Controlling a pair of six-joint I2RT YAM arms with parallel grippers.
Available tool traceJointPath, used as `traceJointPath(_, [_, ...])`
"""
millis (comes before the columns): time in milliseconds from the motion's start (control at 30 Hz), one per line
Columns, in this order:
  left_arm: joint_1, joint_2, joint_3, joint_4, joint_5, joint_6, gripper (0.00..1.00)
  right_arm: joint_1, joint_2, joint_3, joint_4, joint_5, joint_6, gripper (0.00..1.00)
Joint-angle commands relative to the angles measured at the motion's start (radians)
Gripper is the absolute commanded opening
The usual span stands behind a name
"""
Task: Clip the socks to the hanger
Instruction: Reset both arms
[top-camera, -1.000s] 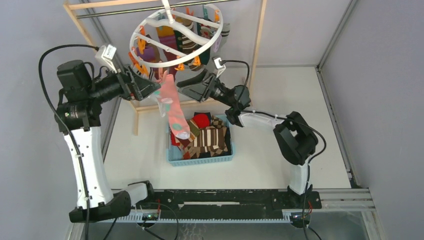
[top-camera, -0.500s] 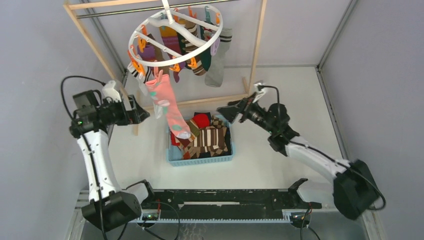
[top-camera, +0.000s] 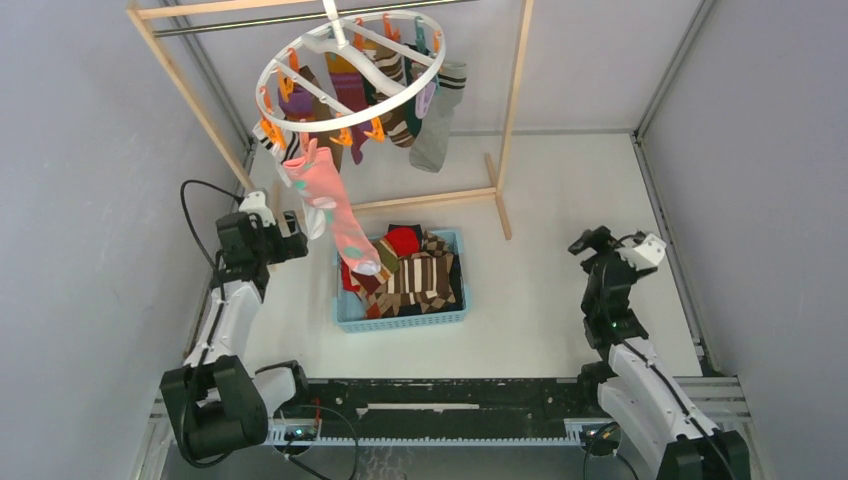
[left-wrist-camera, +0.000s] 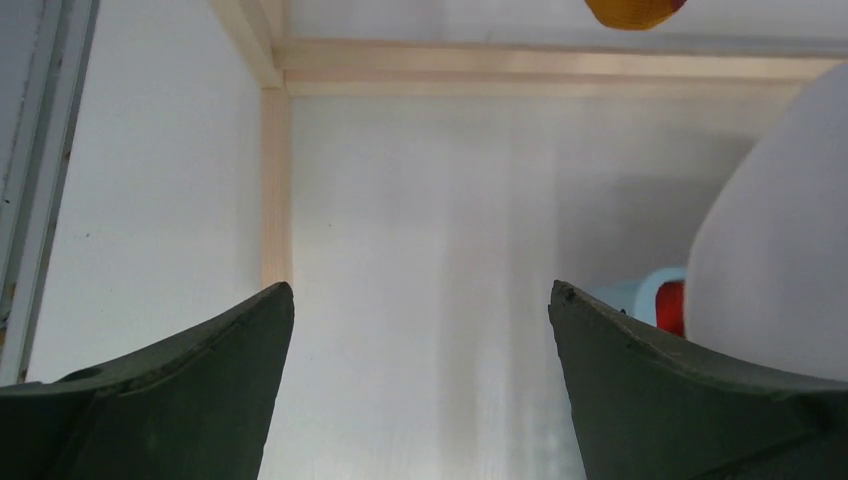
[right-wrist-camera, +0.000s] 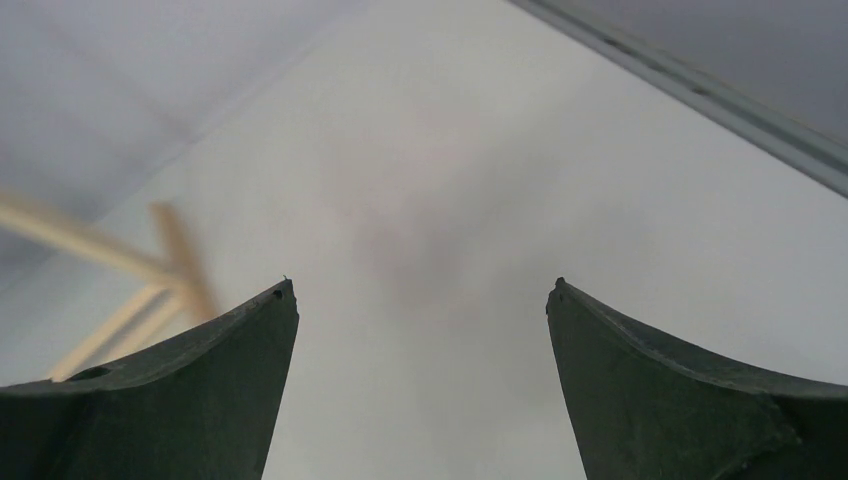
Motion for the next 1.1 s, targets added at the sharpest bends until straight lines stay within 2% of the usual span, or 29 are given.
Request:
traceJointPath(0, [-0.001, -0.012, -0.113, 0.408, -0.043, -0.088, 1.00, -0.101, -0.009, -0.093, 0.096, 0.100, -0.033, 0.99])
traceJointPath(167, [-0.002, 0.002, -0.275, 0.725, -0.053, -0.090, 1.00, -0.200, 0.024, -0.237, 0.352, -0.030, -0.041, 0.99])
traceJointPath(367, [-0.004, 0.090, -0.397, 1.022, -0.101, -0.118, 1.00, -0.251, 0.188, -0.221, 0.547, -0.177, -0.125, 0.99])
traceJointPath(433, [-0.004, 0.117, -0.414, 1.103, -0.091, -0.120, 1.00, -0.252, 0.256, -0.216, 0.629, -0.207, -0.150, 0.99])
traceJointPath(600, [-0.053, 0.122, -0.401, 1.071, -0.129, -0.077, 1.00, -0.255, 0.461, -0.197, 0.846, -0.301, -0.240, 0.97])
traceJointPath(667, [-0.072, 0.119, -0.427, 1.120, -0.160, -0.062, 1.00, -0.249, 0.536, -0.193, 0.917, -0.394, -0.289, 0.98])
traceJointPath(700, [-0.088, 0.117, -0.452, 1.163, -0.182, -0.052, 1.00, -0.219, 0.575, -0.188, 0.942, -0.383, -0.317, 0.99])
traceJointPath(733, [-0.108, 0.124, -0.487, 1.223, -0.195, -0.035, 1.00, -0.194, 0.634, -0.196, 1.042, -0.367, -0.356, 0.99])
traceJointPath(767, [-0.122, 0.154, -0.532, 1.335, -0.222, -0.023, 1.00, -0.158, 0.650, -0.188, 1.054, -0.338, -0.384, 0.99])
traceJointPath(800, [-0.128, 0.188, -0.567, 1.453, -0.228, -0.024, 1.00, -0.131, 0.615, -0.158, 0.944, -0.305, -0.391, 0.99])
traceJointPath(833, [-0.135, 0.173, -0.573, 1.433, -0.234, -0.015, 1.00, -0.129, 0.608, -0.135, 0.886, -0.321, -0.388, 0.99])
traceJointPath(900, [-0.143, 0.153, -0.527, 1.305, -0.269, -0.014, 1.00, -0.144, 0.647, -0.113, 0.911, -0.354, -0.402, 0.99])
traceJointPath(967, [-0.149, 0.171, -0.486, 1.264, -0.323, -0.029, 1.00, -0.153, 0.622, -0.094, 0.824, -0.358, -0.378, 0.99])
traceJointPath(1067, [-0.159, 0.168, -0.485, 1.252, -0.334, -0.022, 1.00, -0.111, 0.621, -0.141, 0.913, -0.336, -0.423, 0.99])
